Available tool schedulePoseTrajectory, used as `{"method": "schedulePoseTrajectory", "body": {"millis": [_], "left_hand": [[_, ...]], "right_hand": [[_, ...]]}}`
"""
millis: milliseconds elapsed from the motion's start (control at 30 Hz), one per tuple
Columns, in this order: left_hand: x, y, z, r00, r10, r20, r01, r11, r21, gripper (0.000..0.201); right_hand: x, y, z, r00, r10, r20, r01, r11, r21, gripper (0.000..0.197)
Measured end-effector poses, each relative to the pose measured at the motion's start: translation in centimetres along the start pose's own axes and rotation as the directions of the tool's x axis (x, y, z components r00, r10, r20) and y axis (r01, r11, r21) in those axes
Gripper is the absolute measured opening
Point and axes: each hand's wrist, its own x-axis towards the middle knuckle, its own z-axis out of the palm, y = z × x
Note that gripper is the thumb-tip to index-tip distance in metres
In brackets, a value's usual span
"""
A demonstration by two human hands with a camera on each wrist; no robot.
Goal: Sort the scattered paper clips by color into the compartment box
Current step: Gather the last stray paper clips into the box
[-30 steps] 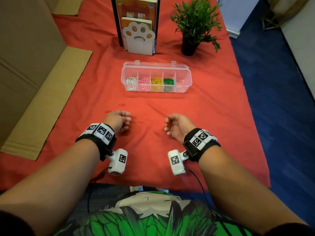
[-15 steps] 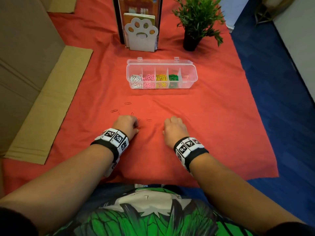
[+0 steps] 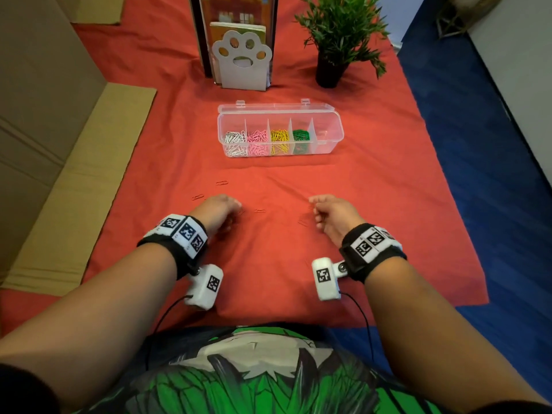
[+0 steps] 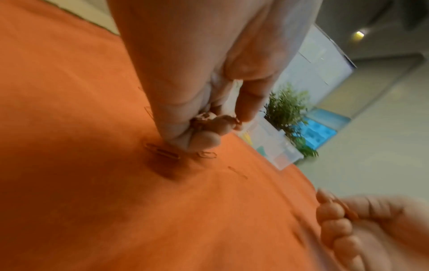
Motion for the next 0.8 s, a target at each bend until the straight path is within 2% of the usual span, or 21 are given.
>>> {"method": "schedulePoseTrajectory", "body": {"millis": [67,133,167,200,233,267,300,333,400,467,533,600,733,800], "left_hand": [[-0.4,1.0,0.1,0.992,-0.1,0.074,0.118,0.949,-0.291,0.024],[-0.3,1.6,0.4,0.985,-0.115,0.131,0.157,0.91,-0.384,0.026],[0.0,1.7,0.7,0.986,-0.115,0.124,0.154,0.914,-0.375,0.026],[0.2,1.7,1.2,0.99,-0.111,0.09,0.134,0.935,-0.329,0.025],[0.6,1.6,1.8,0.997,-0.067,0.032,0.073,0.973,-0.218,0.022],[1.0,1.4,2.2,0.999,0.024,-0.022,-0.024,0.999,-0.031,0.019],[1.2,1.2,2.6,0.989,0.139,-0.045,-0.127,0.971,0.202,0.014],[1.3,1.1,2.9,0.967,0.252,-0.037,-0.214,0.883,0.418,0.009],[1.5,0.6,3.3,0.914,0.406,-0.007,-0.288,0.661,0.692,0.014],[1.7,0.3,3.4,0.884,0.466,0.015,-0.306,0.555,0.773,0.019],[1.8,-0.1,3.5,0.879,0.475,0.042,-0.317,0.516,0.796,0.017],[2.0,-0.3,3.6,0.883,0.463,0.078,-0.332,0.5,0.8,0.015],[1.7,-0.4,3.9,0.888,0.454,0.068,-0.343,0.556,0.757,0.01],[1.6,-0.4,3.9,0.892,0.452,0.02,-0.337,0.636,0.694,0.009]], "right_hand": [[-0.5,-0.9,-0.9,0.996,0.088,0.015,-0.088,0.943,0.322,0.026],[-0.2,-1.4,-1.3,0.99,0.141,0.025,-0.139,0.91,0.39,0.024],[0.1,-1.5,-1.2,0.989,0.149,0.006,-0.144,0.94,0.309,0.024],[0.5,-1.5,-1.1,0.991,0.132,-0.032,-0.127,0.985,0.12,0.024],[0.9,-1.5,-0.9,0.995,0.077,-0.067,-0.086,0.984,-0.158,0.024],[1.1,-1.3,-0.9,0.996,-0.027,-0.081,-0.011,0.896,-0.445,0.022],[1.3,-0.8,-0.8,0.987,-0.151,-0.058,0.076,0.748,-0.66,0.016],[1.2,-0.4,-0.6,0.969,-0.246,-0.016,0.139,0.601,-0.787,0.012],[1.3,0.7,-0.4,0.938,-0.343,0.06,0.192,0.366,-0.91,0.02],[1.1,1.0,-0.1,0.927,-0.364,0.092,0.185,0.229,-0.956,0.026],[1.2,1.0,0.0,0.922,-0.373,0.103,0.181,0.179,-0.967,0.025],[1.2,0.9,0.1,0.927,-0.352,0.127,0.201,0.183,-0.962,0.024],[1.0,0.9,0.4,0.933,-0.326,0.153,0.241,0.25,-0.938,0.021],[0.7,1.3,0.4,0.92,-0.365,0.141,0.22,0.184,-0.958,0.023]]}}
